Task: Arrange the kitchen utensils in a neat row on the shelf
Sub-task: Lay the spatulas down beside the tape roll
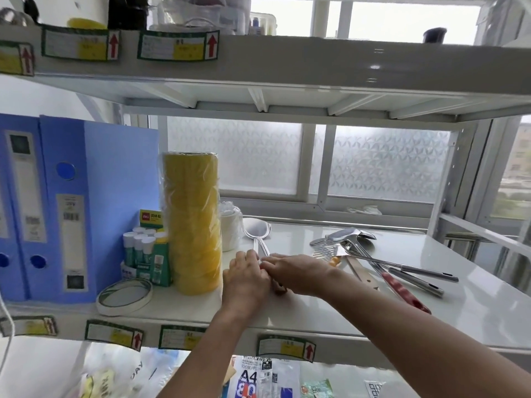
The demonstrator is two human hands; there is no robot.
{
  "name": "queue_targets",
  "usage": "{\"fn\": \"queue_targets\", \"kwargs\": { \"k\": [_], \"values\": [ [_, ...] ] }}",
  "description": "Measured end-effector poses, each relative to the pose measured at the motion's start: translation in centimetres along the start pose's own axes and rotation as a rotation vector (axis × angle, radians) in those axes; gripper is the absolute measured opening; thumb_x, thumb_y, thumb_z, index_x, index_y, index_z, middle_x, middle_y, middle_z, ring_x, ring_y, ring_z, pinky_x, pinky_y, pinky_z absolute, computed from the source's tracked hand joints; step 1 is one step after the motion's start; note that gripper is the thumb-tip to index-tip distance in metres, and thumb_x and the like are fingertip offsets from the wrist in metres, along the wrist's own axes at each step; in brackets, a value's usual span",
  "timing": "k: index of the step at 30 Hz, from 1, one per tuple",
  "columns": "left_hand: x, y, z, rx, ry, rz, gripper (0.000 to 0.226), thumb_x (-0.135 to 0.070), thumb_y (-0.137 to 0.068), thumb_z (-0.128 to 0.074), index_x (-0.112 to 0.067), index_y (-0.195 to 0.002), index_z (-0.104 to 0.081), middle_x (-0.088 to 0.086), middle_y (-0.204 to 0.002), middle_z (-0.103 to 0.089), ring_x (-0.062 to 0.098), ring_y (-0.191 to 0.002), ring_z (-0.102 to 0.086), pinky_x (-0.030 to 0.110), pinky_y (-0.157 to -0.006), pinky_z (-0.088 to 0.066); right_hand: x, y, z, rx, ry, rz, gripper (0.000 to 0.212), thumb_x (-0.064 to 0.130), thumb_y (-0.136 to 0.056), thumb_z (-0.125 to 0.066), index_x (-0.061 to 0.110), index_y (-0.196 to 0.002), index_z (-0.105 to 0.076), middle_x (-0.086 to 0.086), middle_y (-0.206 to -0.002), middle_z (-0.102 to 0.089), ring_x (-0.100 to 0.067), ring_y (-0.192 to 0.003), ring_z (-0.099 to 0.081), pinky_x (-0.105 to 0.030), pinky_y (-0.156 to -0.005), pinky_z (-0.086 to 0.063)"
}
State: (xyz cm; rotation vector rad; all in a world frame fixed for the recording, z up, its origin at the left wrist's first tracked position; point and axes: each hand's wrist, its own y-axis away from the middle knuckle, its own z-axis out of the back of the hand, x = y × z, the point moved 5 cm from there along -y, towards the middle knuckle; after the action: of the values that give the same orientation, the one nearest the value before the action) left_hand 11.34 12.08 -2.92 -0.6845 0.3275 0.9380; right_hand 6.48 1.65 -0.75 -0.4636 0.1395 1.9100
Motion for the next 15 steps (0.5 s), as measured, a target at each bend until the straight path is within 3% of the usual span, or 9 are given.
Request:
{"fn": "queue_targets", "kwargs": {
  "k": [3,5,11,15],
  "values": [
    [-0.2,0.0,-0.5,0.070,0.006,-0.051,0.037,-0.024,-0.095,-0.041,-0.024,-0.130,-0.053,0.000,-0.131,-0.052,0.024,-0.125,-0.050,0.043,-0.101,-0.035,-0.5,0.3,-0.1,0.001,-0.066,-0.107,0.061,-0.010,-0.085,-0.052,0.009,-0.142,-0.043,-0.007,-0.147,-0.051,-0.028,-0.121,-0.062,-0.032,-0.083,-0.054],
    [-0.5,0.1,-0.6,0.099,0.065,-0.103,0.040,-0.021,-0.095,-0.038,-0.028,-0.132,-0.052,-0.004,-0.136,-0.052,0.021,-0.131,-0.048,0.042,-0.103,-0.032,-0.6,0.6,0.5,-0.001,-0.088,-0.164,0.062,-0.010,-0.086,-0.047,0.009,-0.145,-0.041,-0.005,-0.146,-0.052,-0.031,-0.112,-0.066,-0.029,-0.072,-0.043],
    [-1.7,0.6,-0.3,0.138,0.013,-0.197,0.053,-0.028,-0.104,-0.036,-0.020,-0.156,-0.033,-0.003,-0.165,-0.032,0.012,-0.153,-0.021,0.043,-0.118,-0.019,-3.6,3.0,2.0,0.056,-0.174,-0.376,0.047,0.009,-0.093,-0.048,0.013,-0.140,-0.043,-0.014,-0.132,-0.062,-0.037,-0.114,-0.064,-0.046,-0.088,-0.053],
    [-1.7,0.6,-0.4,0.139,0.027,-0.202,0.054,-0.036,-0.102,-0.042,-0.022,-0.155,-0.036,-0.005,-0.165,-0.031,0.010,-0.155,-0.017,0.043,-0.118,-0.017,-9.8,7.5,2.3,0.125,-0.222,-0.640,0.045,0.020,-0.092,-0.053,0.021,-0.136,-0.055,-0.011,-0.130,-0.063,-0.032,-0.120,-0.061,-0.041,-0.095,-0.052]
  ]
}}
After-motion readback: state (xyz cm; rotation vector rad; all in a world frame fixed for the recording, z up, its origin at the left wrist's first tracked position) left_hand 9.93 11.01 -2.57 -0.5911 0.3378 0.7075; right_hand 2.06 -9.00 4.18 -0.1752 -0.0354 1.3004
